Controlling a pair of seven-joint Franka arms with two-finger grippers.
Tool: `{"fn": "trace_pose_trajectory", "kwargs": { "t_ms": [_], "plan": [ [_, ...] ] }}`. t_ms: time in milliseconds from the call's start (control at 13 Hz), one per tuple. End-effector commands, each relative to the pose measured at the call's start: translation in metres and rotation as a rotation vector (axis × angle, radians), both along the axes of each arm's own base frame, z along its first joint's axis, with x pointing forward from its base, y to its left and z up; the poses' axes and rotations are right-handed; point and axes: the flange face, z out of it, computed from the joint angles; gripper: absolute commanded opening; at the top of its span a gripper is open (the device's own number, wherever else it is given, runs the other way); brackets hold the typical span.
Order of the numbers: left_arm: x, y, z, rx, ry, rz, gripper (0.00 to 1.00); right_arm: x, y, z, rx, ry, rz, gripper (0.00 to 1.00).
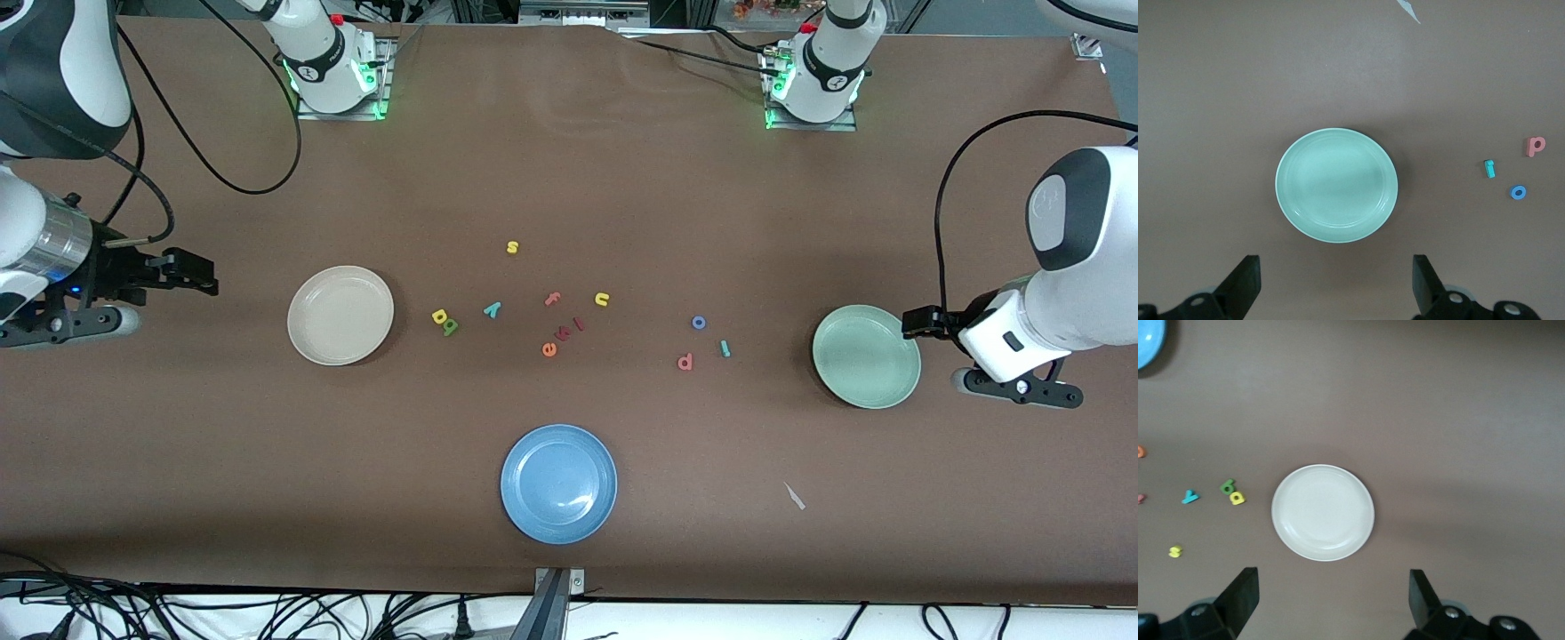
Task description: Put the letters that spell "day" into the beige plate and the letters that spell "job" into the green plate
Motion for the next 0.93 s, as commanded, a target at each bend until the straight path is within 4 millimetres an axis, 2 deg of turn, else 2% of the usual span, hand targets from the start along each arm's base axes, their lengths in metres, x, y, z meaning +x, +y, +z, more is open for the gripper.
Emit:
{"fn": "trace_pose_trajectory", "kwargs": {
  "t_ms": [0,385,617,848],
  "plan": [
    [-0.004,-0.008,0.006,-0.034,0.003,-0.006,1.00,0.002,0.009,-0.001,0.023,0.003,-0.003,0.99],
    [-0.007,-0.008,0.000,-0.033,0.040,-0.005,1.00,0.003,0.045,-0.013,0.009,0.015,0.000,0.99],
    [-0.007,-0.009,0.000,-0.033,0.040,-0.007,1.00,0.004,0.042,-0.015,0.003,0.012,0.001,0.99],
    [-0.007,-0.013,-0.001,-0.035,0.041,-0.012,0.99,0.003,0.032,-0.016,-0.002,0.023,0.001,0.99]
  ]
}}
